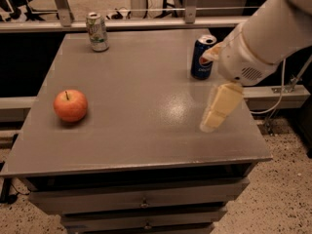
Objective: Move apple near 7up can
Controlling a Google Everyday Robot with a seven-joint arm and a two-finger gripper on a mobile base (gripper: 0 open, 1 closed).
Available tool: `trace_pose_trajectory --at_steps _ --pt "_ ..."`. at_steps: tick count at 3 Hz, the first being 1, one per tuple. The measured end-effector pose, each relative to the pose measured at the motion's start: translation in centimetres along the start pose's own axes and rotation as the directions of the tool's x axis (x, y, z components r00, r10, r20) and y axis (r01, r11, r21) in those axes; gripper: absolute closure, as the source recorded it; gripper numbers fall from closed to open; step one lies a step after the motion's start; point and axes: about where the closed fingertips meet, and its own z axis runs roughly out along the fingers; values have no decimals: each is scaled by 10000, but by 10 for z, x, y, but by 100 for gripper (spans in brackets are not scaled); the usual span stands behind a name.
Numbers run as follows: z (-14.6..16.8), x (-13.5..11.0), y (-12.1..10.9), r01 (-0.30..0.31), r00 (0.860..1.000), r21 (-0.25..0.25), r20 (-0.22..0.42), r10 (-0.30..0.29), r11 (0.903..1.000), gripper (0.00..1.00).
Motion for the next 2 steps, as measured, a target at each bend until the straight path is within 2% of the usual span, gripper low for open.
trace_pose_trajectory --at_steps 1,2 --pt "47 -62 -12 321 9882 262 1489 -356 9991 0" --pt "47 -62 -12 322 9882 263 1489 -357 9991 0"
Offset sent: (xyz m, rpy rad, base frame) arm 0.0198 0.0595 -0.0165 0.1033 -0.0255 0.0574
